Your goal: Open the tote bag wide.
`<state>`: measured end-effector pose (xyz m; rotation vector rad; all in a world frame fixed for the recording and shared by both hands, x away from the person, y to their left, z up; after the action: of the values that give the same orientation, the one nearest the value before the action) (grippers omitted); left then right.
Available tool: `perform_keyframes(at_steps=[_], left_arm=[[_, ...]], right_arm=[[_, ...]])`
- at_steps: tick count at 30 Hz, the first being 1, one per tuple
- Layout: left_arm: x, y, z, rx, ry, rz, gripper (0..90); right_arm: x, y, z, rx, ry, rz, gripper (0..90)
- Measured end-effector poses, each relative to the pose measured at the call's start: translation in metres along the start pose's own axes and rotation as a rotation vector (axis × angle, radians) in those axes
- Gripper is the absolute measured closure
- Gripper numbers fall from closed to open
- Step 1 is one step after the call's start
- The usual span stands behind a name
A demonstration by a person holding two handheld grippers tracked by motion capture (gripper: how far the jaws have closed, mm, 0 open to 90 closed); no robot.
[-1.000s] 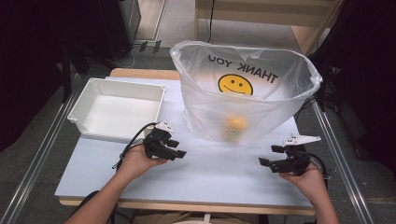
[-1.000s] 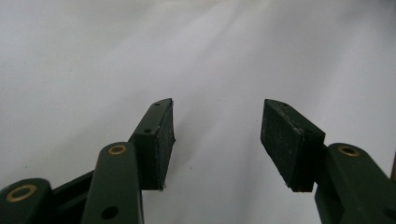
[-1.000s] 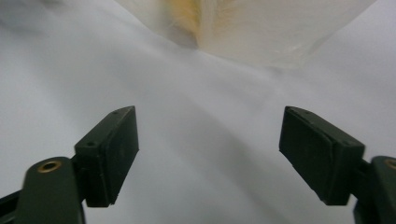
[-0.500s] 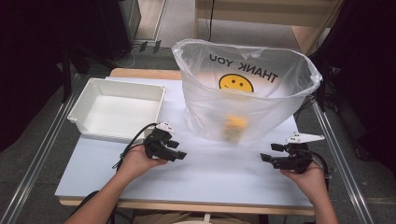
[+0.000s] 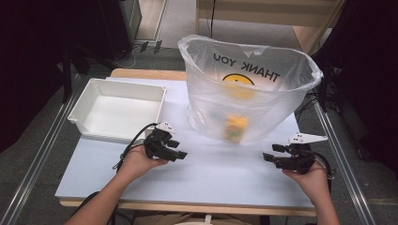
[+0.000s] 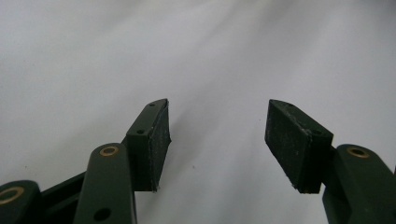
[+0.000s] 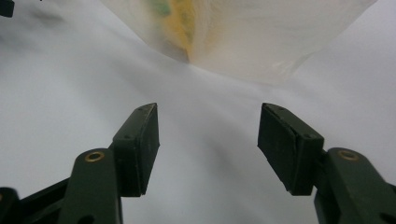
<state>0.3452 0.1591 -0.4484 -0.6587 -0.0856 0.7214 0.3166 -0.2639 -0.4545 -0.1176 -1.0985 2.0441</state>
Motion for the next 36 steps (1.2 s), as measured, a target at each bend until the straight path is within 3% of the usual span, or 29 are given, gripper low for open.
perform_keyframes(at_steps=[12, 18, 24, 30, 31, 36], left_arm=[[-0.001, 0.000, 0.000, 0.005, 0.010, 0.005, 41.5], [-0.001, -0.001, 0.000, 0.007, 0.014, 0.011, 41.8], [-0.001, -0.001, 0.000, 0.006, 0.020, 0.023, 43.1], [-0.002, -0.003, 0.000, 0.010, 0.030, 0.029, 46.8], [-0.004, -0.004, 0.000, 0.014, 0.036, 0.043, 48.1], [-0.007, -0.010, 0.004, 0.028, 0.050, 0.064, 54.8]], right_arm=[[-0.003, 0.001, 0.003, 0.007, -0.003, -0.011, 46.0], [-0.007, 0.000, 0.004, 0.022, -0.042, -0.044, 47.7], [-0.007, 0.000, 0.006, 0.026, -0.031, -0.046, 47.7], [-0.009, 0.000, 0.008, 0.026, -0.033, -0.053, 51.2], [-0.011, -0.001, 0.009, 0.033, -0.053, -0.069, 52.1], [-0.010, -0.003, 0.012, 0.038, -0.041, -0.068, 55.1]])
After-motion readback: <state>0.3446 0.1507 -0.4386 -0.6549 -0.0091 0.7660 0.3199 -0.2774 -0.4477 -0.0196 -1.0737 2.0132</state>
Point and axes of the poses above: each handheld gripper's, and its own axes: z roughly backward along the jaws, y roughly out of its underside, x roughly to its left, the point moved 2 cm from there along -z, roughly forward along the jaws, and after that the axes turned 6 degrees about -y, right-handed, at the moved point
